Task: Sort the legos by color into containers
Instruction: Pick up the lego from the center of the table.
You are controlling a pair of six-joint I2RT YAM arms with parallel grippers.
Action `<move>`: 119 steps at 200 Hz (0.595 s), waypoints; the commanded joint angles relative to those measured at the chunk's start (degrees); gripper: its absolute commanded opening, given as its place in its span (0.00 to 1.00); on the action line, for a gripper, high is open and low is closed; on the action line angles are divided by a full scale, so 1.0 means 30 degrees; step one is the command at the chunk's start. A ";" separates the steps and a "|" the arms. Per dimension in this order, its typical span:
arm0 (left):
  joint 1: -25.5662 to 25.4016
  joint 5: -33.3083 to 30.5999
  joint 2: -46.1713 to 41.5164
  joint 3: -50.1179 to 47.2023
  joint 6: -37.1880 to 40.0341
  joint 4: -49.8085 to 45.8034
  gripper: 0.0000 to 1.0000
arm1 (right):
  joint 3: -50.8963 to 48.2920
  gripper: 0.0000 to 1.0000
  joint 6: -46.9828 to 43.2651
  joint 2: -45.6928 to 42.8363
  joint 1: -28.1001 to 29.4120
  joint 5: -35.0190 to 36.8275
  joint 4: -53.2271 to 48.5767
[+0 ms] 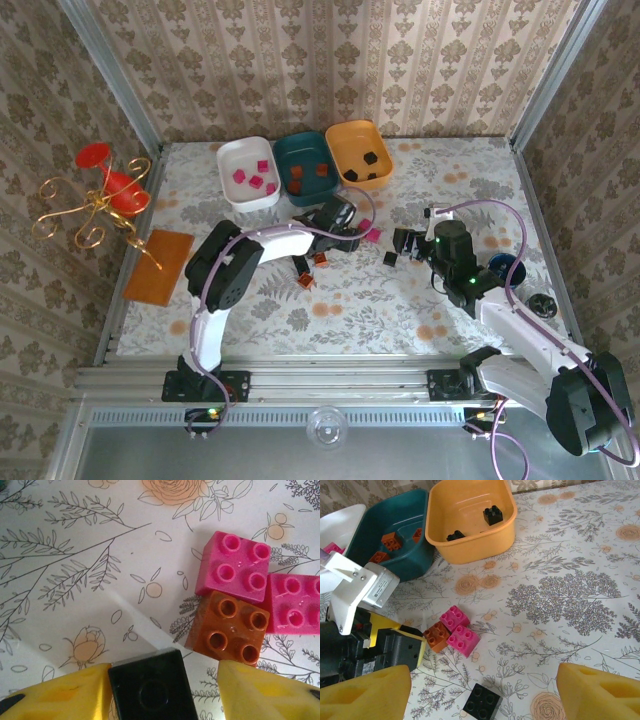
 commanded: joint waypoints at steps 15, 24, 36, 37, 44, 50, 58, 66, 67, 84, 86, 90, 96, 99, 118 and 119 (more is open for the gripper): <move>0.0153 -0.0427 0.0534 0.0528 0.0312 -0.0612 0.52 | -0.0153 0.78 -0.0056 0.0010 -0.0078 0.0529 0.0279; 0.0148 -0.0561 0.0530 0.0492 0.0358 -0.0584 0.51 | -0.0146 0.78 -0.0060 0.0047 -0.0078 0.0525 0.0286; 0.0157 -0.0781 0.0473 0.0434 0.0469 -0.0576 0.48 | -0.0138 0.78 -0.0039 0.0090 -0.0077 0.0500 0.0305; 0.0157 -0.0802 0.0471 0.0419 0.0501 -0.0580 0.48 | -0.0142 0.78 -0.0035 0.0090 -0.0078 0.0500 0.0301; 0.0158 -0.0930 0.0385 0.0389 0.0558 -0.0583 0.47 | -0.0145 0.78 -0.0006 0.0142 -0.0078 0.0474 0.0276; 0.0174 -0.1066 0.0277 0.0359 0.0633 -0.0555 0.46 | -0.0138 0.78 -0.0014 0.0149 -0.0074 0.0467 0.0272; 0.0159 -0.1170 0.0131 0.0330 0.0728 -0.0469 0.44 | -0.0116 0.78 -0.0022 0.0179 -0.0077 0.0470 0.0288; 0.0182 -0.1276 -0.0133 0.0288 0.0792 -0.0339 0.44 | -0.0112 0.78 -0.0020 0.0209 -0.0078 0.0470 0.0269; 0.0184 -0.1269 -0.0169 0.0287 0.0794 -0.0315 0.44 | -0.0114 0.78 -0.0025 0.0208 -0.0078 0.0470 0.0268; 0.0231 -0.1350 -0.0603 0.0413 0.0968 0.0121 0.41 | -0.0120 0.78 0.0028 0.0208 -0.0072 0.0448 0.0298; 0.0242 -0.1350 -0.0648 0.0449 0.0986 0.0179 0.41 | -0.0139 0.78 0.0006 0.0208 -0.0076 0.0465 0.0297; 0.0291 -0.1323 -0.0732 0.0551 0.1017 0.0270 0.40 | -0.0145 0.78 0.0027 0.0208 -0.0096 0.0470 0.0304; 0.0361 -0.1278 -0.0792 0.0725 0.1052 0.0378 0.40 | -0.0131 0.78 0.0027 0.0206 -0.0082 0.0455 0.0348; 0.0410 -0.1243 -0.0820 0.0835 0.1059 0.0449 0.40 | -0.0144 0.78 0.0031 0.0208 -0.0064 0.0483 0.0329; 0.0806 -0.1043 -0.0721 0.1721 0.1075 0.0787 0.37 | -0.0162 0.78 0.0027 0.0208 -0.0078 0.0529 0.0334; 0.0834 -0.1021 -0.0712 0.1780 0.1067 0.0820 0.37 | -0.0169 0.78 0.0042 0.0193 -0.0078 0.0529 0.0330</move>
